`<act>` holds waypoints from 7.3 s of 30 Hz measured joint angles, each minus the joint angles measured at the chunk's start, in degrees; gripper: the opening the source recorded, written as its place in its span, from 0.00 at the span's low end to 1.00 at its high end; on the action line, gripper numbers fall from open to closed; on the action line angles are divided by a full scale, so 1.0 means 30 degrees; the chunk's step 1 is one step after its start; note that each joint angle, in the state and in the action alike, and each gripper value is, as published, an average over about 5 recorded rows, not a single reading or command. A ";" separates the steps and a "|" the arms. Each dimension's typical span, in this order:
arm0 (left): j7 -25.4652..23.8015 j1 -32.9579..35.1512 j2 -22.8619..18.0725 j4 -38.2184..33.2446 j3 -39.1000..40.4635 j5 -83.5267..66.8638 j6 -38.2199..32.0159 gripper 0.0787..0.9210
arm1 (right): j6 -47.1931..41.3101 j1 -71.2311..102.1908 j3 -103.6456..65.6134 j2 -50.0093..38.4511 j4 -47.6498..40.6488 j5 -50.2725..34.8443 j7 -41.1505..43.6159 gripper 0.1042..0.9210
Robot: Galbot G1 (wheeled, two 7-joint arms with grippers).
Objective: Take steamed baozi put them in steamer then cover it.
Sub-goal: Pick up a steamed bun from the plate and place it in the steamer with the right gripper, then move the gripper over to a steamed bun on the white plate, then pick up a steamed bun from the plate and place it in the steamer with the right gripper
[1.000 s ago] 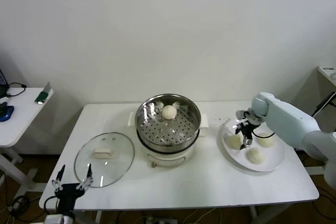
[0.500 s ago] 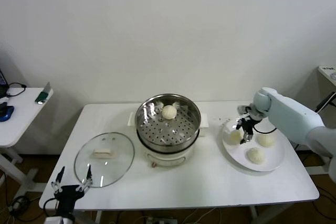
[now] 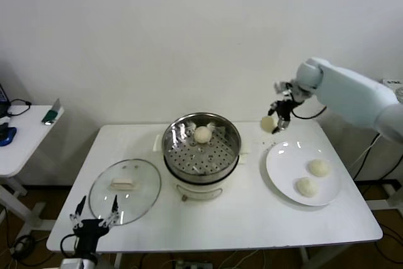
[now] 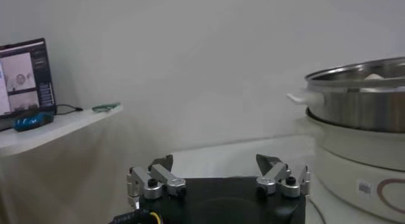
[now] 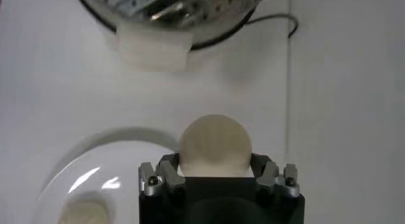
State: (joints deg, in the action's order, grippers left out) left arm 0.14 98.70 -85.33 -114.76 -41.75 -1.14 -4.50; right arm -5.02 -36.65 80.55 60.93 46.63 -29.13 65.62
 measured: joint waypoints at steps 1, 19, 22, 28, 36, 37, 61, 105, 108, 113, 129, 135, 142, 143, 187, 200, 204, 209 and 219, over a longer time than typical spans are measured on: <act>0.0009 0.0018 -0.0002 0.0003 0.0061 0.0027 -0.0023 0.88 | -0.0155 -0.0349 0.0296 0.0239 0.0191 -0.0500 -0.0057 0.76; 0.0239 0.0674 -0.0187 -0.0146 0.0379 0.0229 -0.0399 0.88 | -0.2103 -0.1015 0.2024 0.5791 0.0741 -0.5408 -0.1252 0.76; 0.0259 0.0703 -0.0204 -0.0217 0.0283 0.0214 -0.0404 0.88 | -0.2195 -0.0485 0.2036 0.6586 0.0437 -0.5474 -0.1347 0.76; 0.0274 0.0702 -0.0156 -0.0291 0.0153 0.0210 -0.0375 0.88 | -0.2354 0.0697 0.1983 0.7824 -0.0235 -0.5183 -0.1488 0.77; 0.0279 0.0587 -0.0092 -0.0224 0.0025 0.0170 -0.0265 0.88 | -0.2358 0.1967 0.1985 0.8771 -0.0997 -0.4501 -0.1498 0.76; 0.0279 0.0559 -0.0094 -0.0224 0.0023 0.0168 -0.0236 0.88 | -0.2354 0.2086 0.1988 0.8825 -0.1076 -0.4416 -0.1497 0.76; 0.0321 0.0101 -0.0224 -0.0249 0.0148 0.0129 0.0239 0.88 | -0.2137 0.1034 0.1866 0.7324 0.0175 -0.3799 -0.0927 0.88; 0.0902 -0.0311 -0.0601 -0.0682 0.0027 0.0632 0.1364 0.88 | 0.0304 0.9716 -0.6955 -0.8430 0.5854 0.8246 -0.0159 0.88; 0.0903 -0.0227 -0.0611 -0.0663 -0.0047 0.0654 0.1324 0.88 | 0.0448 1.0299 -0.7449 -0.8308 0.5376 0.8794 -0.0155 0.88; 0.0907 -0.0143 -0.0652 -0.0618 -0.0070 0.0682 0.1287 0.88 | 0.0655 1.0936 -0.8103 -0.7979 0.4627 0.9457 -0.0155 0.88; 0.0936 -0.0121 -0.0686 -0.0551 -0.0096 0.0870 0.1278 0.88 | 0.1180 1.1523 -0.8734 -0.6680 0.2951 1.0523 0.0182 0.77; 0.0946 -0.0077 -0.0722 -0.0558 -0.0127 0.0886 0.1277 0.88 | 0.1502 1.1308 -0.8528 -0.6500 0.2782 1.0537 0.0332 0.72; 0.0951 -0.0109 -0.0716 -0.0565 -0.0126 0.0888 0.1291 0.88 | 0.2666 0.9786 -0.7554 -0.6052 0.2862 1.0457 0.0712 0.71; 0.0950 -0.0114 -0.0709 -0.0567 -0.0121 0.0888 0.1297 0.88 | 0.2997 0.9351 -0.7265 -0.5940 0.2897 1.0494 0.0809 0.71; 0.0830 -0.0393 -0.0445 0.0334 0.0079 0.0457 0.1145 0.88 | 1.4085 0.1534 -0.1875 0.5006 0.7034 1.1876 0.1989 0.74; 0.0826 -0.0619 -0.0343 0.0860 -0.0036 0.0190 0.1093 0.88 | 1.4488 0.2722 -0.1622 0.6277 0.6693 1.2590 0.1723 0.76; 0.0831 -0.0662 -0.0343 0.0919 -0.0027 0.0177 0.1091 0.88 | 1.4503 0.2815 -0.1651 0.6411 0.6525 1.2759 0.1726 0.85; 0.0845 -0.0727 -0.0336 0.0925 -0.0025 0.0165 0.1109 0.88 | 1.4615 0.2718 -0.1764 0.6447 0.6334 1.2825 0.1786 0.88; 0.0866 -0.0855 -0.0280 0.0865 0.0058 0.0177 0.1190 0.88 | 1.4410 0.1729 -0.1926 0.5991 0.5697 1.1959 0.1714 0.88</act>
State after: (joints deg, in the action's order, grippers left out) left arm 2.73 96.13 -86.17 -112.17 -41.57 -0.61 -0.93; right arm 38.22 -31.46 74.78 78.91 63.72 6.75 70.76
